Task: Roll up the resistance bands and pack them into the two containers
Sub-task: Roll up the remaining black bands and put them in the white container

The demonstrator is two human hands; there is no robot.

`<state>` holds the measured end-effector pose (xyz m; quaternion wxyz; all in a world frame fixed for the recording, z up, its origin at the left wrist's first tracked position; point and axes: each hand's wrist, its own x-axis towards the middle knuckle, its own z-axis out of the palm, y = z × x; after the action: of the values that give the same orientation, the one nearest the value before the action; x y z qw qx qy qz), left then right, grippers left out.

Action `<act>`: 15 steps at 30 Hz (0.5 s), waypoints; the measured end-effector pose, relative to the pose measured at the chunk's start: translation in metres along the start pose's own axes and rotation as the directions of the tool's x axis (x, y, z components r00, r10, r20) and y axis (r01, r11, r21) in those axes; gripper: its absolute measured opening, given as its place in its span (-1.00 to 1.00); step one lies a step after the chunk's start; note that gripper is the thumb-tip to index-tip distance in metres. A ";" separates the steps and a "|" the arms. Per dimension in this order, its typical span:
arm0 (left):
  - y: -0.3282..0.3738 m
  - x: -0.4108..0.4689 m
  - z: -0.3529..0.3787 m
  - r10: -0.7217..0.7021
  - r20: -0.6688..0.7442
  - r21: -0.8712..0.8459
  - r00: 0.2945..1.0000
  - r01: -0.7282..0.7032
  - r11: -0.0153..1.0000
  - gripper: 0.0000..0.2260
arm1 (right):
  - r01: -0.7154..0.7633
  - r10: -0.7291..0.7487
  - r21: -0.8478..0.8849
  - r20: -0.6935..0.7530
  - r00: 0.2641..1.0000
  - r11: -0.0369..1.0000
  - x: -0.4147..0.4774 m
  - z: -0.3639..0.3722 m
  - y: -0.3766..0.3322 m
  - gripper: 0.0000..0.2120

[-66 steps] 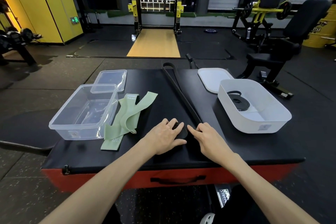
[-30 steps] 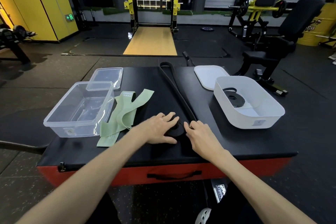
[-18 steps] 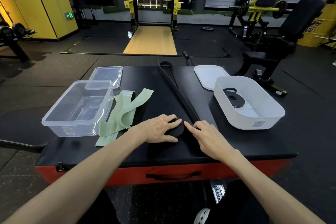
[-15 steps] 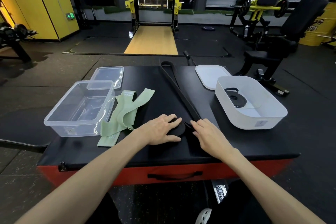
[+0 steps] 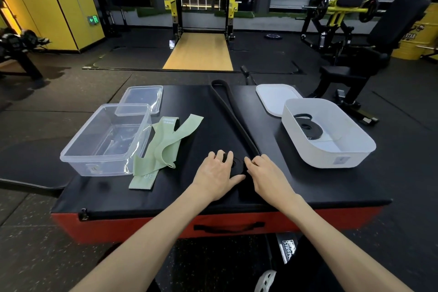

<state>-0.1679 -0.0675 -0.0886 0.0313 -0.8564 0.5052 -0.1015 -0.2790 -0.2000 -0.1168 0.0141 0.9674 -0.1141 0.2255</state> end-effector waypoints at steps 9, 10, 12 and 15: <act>0.006 -0.002 0.004 -0.076 -0.003 -0.076 0.997 0.075 0.994 -0.24 | -0.037 0.036 0.047 0.016 0.999 0.998 0.003 -0.005 -0.010 -0.45; 0.006 -0.002 0.004 -0.069 -0.002 -0.091 0.998 0.068 0.993 -0.24 | -0.034 0.032 0.063 0.022 0.999 0.997 0.002 -0.006 -0.010 -0.43; 0.003 0.000 0.004 -0.046 0.003 -0.142 0.999 0.046 0.989 -0.23 | -0.032 0.031 0.090 0.014 0.999 0.995 0.002 -0.007 -0.011 -0.40; -0.011 0.008 -0.003 0.082 0.066 -0.231 0.994 -0.065 0.971 -0.17 | -0.026 0.026 0.083 0.006 1.000 0.996 0.004 -0.008 -0.011 -0.39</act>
<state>-0.1552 -0.0690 -0.0825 -0.0448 -0.8383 0.5433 -0.0090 -0.2767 -0.1895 -0.1072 -0.0293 0.9662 -0.1172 0.2276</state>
